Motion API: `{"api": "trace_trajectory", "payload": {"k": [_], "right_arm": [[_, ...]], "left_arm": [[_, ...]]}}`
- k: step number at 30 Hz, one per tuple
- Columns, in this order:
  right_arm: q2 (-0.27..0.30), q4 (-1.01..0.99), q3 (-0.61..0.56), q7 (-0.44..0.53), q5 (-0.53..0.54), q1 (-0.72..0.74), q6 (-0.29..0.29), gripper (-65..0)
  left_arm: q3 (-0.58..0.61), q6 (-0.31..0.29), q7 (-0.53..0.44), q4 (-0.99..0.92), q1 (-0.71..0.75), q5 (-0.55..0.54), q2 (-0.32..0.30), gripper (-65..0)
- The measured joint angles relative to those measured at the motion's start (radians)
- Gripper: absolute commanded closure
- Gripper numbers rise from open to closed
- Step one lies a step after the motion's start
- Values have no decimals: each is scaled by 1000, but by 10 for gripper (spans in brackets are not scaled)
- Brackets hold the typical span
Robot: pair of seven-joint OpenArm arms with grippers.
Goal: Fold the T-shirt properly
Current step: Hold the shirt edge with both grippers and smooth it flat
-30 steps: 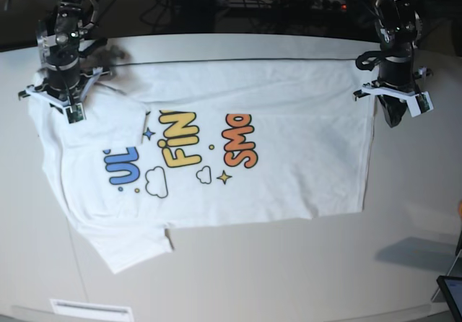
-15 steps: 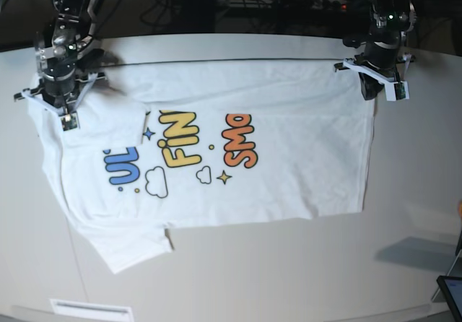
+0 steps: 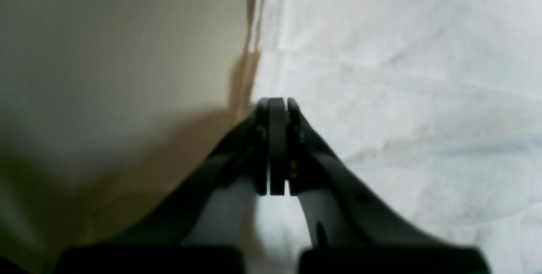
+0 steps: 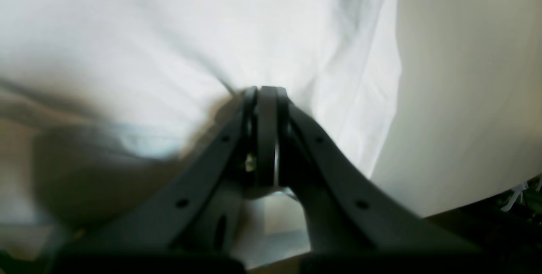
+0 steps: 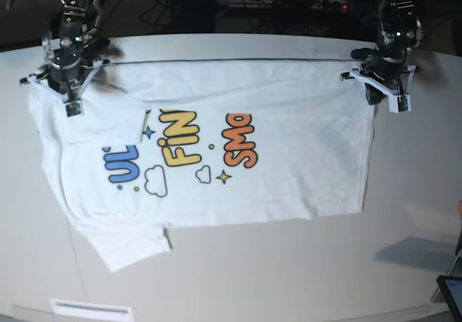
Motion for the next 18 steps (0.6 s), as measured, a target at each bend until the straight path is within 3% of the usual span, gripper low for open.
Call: {"api": "trace_trajectory", "payload": {"k": [18], "right_arm": [[-18, 39, 0, 39, 0, -96, -12, -10]], "left_arm": [[1, -3, -11, -53, -5, -1, -5, 0]]}}
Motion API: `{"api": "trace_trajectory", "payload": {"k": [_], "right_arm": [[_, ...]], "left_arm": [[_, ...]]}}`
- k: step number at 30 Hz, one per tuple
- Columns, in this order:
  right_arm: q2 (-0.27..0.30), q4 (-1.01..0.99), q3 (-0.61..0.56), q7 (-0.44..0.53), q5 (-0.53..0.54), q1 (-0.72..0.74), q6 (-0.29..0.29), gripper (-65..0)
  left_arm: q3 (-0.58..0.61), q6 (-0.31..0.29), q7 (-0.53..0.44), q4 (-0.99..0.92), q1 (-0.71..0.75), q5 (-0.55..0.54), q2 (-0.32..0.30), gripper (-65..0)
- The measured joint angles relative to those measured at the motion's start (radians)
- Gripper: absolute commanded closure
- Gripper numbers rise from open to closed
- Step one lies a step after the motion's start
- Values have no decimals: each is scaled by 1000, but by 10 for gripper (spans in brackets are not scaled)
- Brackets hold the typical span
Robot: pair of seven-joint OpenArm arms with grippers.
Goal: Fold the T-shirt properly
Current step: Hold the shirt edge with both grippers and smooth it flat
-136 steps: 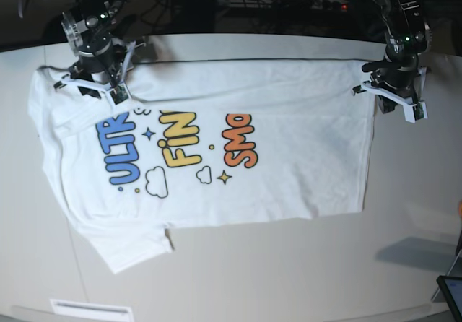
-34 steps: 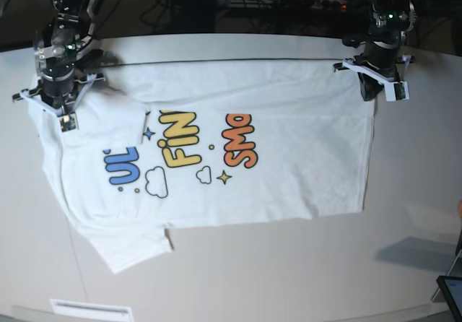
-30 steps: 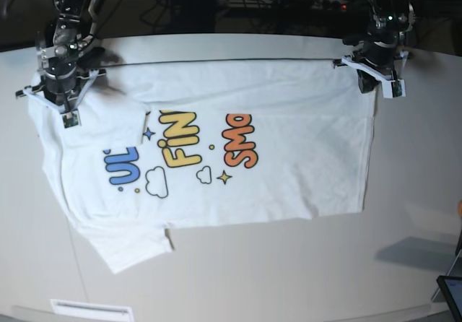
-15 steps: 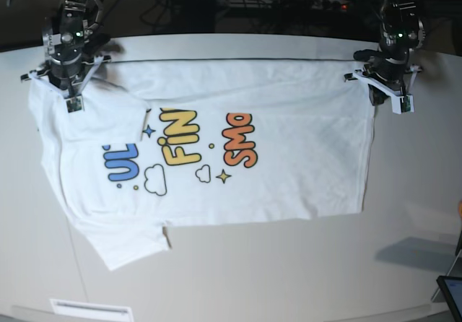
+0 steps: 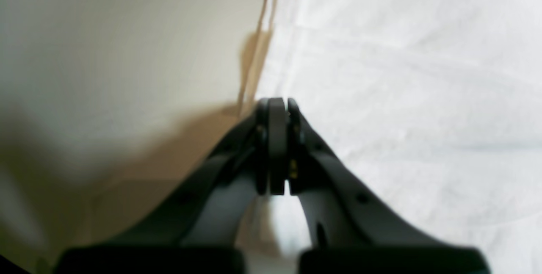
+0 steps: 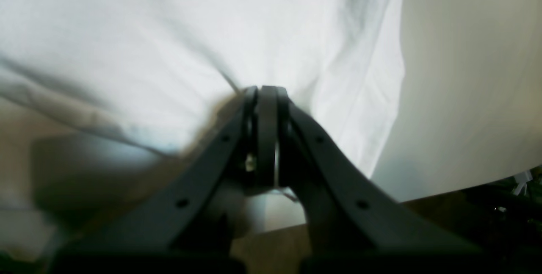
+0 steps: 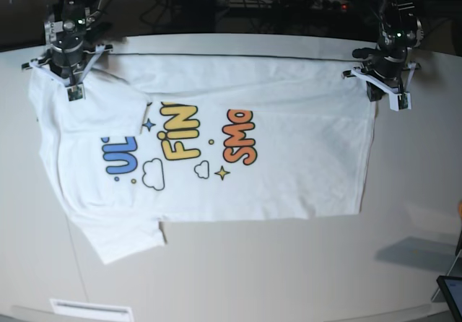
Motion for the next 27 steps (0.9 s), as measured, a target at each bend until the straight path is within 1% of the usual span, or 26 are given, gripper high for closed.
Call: {"api": "trace_trajectory", "payload": {"k": [5, 8, 17, 25, 27], "right_arm": [[0, 6, 0, 1, 0, -17, 0, -10], [0, 6, 0, 1, 0, -17, 0, -10], [0, 6, 0, -3, 0, -12, 0, -10], [0, 7, 0, -6, -1, -10, 0, -12], [0, 24, 0, -23, 0, -9, 6, -15]], "left_arm": [[0, 0, -23, -17, 1, -4, 0, 0], [0, -1, -46, -13, 27, -5, 0, 0], [-9, -1, -64, 4, 79, -8, 0, 0], [-12, 0, -3, 58, 91, 0, 0, 0], [-20, 0, 9, 67, 89, 0, 2, 0]]}}
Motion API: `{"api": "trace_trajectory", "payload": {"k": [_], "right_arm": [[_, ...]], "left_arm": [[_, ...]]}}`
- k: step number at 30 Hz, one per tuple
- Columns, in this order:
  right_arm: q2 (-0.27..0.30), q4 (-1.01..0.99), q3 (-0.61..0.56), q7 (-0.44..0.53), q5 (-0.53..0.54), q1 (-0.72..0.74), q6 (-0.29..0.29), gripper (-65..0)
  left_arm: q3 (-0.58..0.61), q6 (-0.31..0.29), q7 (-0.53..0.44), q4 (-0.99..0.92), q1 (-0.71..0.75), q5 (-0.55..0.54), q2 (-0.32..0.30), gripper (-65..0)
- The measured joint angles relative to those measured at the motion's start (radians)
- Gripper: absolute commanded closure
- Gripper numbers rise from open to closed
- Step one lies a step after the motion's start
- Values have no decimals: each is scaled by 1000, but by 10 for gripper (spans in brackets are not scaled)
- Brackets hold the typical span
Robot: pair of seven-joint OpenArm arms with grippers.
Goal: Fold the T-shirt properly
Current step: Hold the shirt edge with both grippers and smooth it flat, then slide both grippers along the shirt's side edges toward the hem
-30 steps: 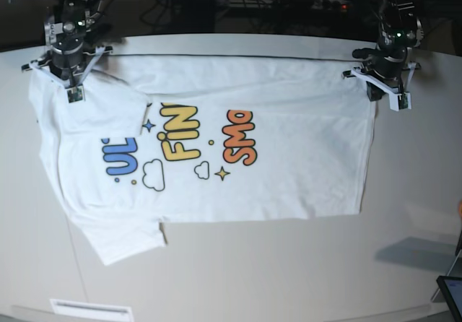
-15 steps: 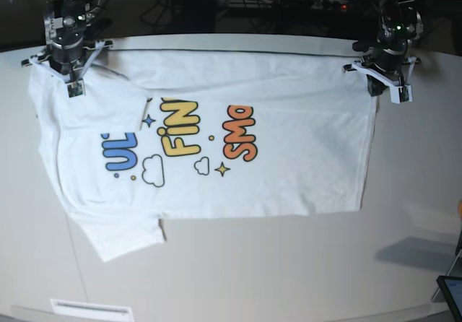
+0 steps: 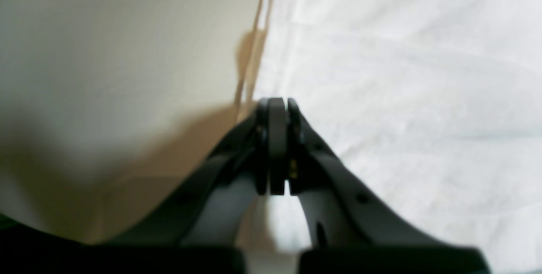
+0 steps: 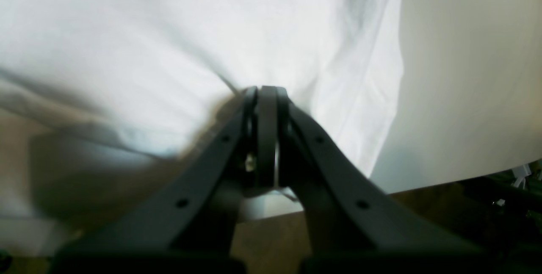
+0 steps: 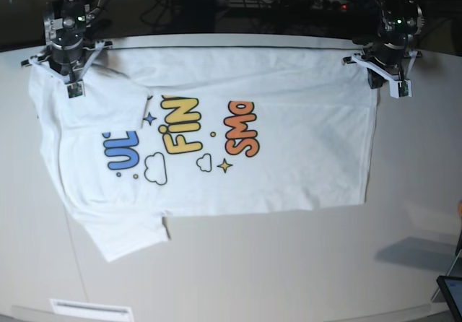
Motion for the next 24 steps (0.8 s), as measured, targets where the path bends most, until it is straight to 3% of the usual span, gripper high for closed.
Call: {"api": "trace_trajectory", "payload": {"k": [3, 14, 19, 22, 24], "right_arm": [[-3, 40, 0, -45, 3, -8, 19, -16], [0, 67, 0, -60, 3, 63, 24, -16], [75, 72, -10, -47, 4, 184, 41, -17], [131, 71, -6, -58, 7, 262, 185, -17], [130, 50, -2, -57, 0, 343, 251, -17]], "left_arm": [[-24, 0, 3, 15, -20, 0, 3, 0], [-137, 0, 2, 77, -25, 0, 1, 0], [-151, 0, 16, 76, -84, 0, -20, 0], [-135, 4, 133, 75, -164, 8, -73, 0], [-128, -1, 166, 68, -234, 24, -93, 0]]}}
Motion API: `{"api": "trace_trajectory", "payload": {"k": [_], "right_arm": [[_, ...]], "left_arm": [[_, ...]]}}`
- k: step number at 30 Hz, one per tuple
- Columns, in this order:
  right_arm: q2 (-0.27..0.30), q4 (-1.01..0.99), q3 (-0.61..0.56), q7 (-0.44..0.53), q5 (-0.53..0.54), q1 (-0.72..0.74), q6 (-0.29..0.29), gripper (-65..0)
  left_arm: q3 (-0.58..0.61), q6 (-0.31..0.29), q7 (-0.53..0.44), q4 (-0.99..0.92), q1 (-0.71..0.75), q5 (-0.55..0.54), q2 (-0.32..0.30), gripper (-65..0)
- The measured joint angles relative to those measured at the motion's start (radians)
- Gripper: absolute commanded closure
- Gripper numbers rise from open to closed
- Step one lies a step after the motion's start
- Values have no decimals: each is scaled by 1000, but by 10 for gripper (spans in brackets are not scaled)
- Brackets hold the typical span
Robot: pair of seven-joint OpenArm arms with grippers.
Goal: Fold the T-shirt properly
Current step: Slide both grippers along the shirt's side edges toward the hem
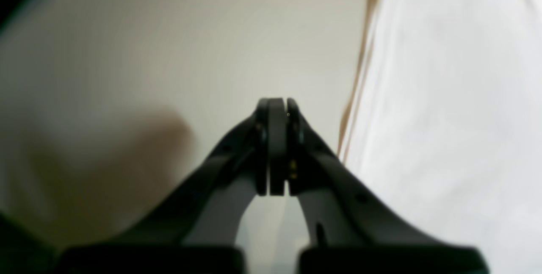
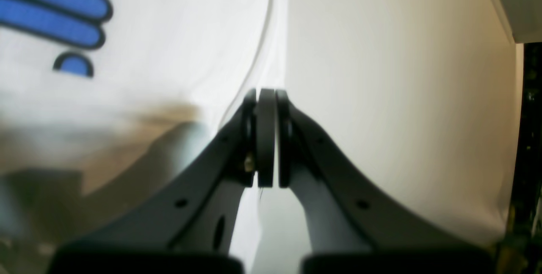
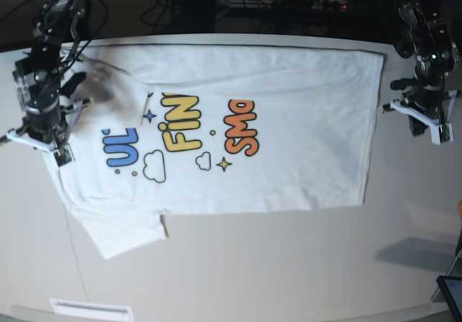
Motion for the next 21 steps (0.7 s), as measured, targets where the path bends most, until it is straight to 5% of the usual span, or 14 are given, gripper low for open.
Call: {"api": "trace_trajectory", "payload": {"k": [7, 16, 21], "right_arm": [[5, -205, -7, -5, 6, 243, 64, -129], [47, -611, 0, 3, -1, 520, 100, -158], [117, -811, 2, 14, 93, 615, 122, -355]], "left_arm": [[51, 8, 11, -101, -216, 212, -4, 0], [240, -2, 5, -433, -483, 304, -8, 0], [241, 1, -68, -547, -558, 300, -9, -89]]}}
